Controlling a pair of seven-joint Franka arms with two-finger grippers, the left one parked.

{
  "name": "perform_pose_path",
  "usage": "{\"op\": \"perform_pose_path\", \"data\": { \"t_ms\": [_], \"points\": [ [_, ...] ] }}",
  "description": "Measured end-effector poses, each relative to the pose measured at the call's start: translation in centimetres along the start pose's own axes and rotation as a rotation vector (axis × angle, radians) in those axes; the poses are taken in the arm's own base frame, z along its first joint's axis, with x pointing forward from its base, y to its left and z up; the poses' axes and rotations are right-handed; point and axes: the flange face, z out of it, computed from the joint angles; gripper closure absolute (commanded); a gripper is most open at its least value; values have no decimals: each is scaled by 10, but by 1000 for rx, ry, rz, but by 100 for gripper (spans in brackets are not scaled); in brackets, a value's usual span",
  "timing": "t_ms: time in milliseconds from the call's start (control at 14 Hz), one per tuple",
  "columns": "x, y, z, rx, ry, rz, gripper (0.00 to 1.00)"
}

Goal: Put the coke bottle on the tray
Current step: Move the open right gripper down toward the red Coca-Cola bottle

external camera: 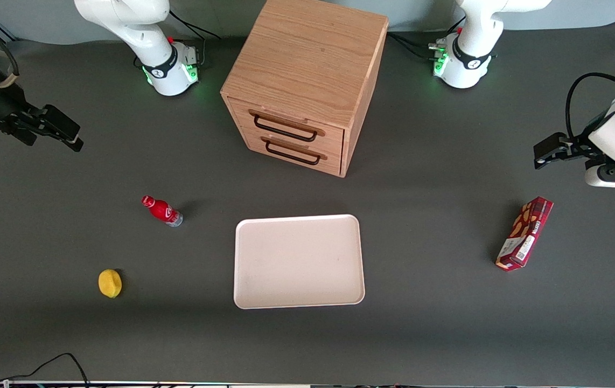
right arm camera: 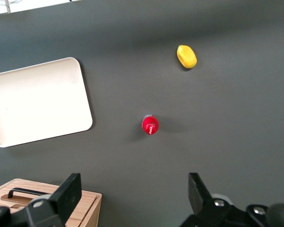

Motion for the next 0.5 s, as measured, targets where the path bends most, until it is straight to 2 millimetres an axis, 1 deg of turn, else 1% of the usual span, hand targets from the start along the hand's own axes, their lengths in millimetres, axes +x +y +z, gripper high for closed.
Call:
{"op": "perform_pose_path", "data": {
  "t_ms": [500],
  "points": [
    [-1, -3, -5, 14, 6, -3, 0]
  ]
}}
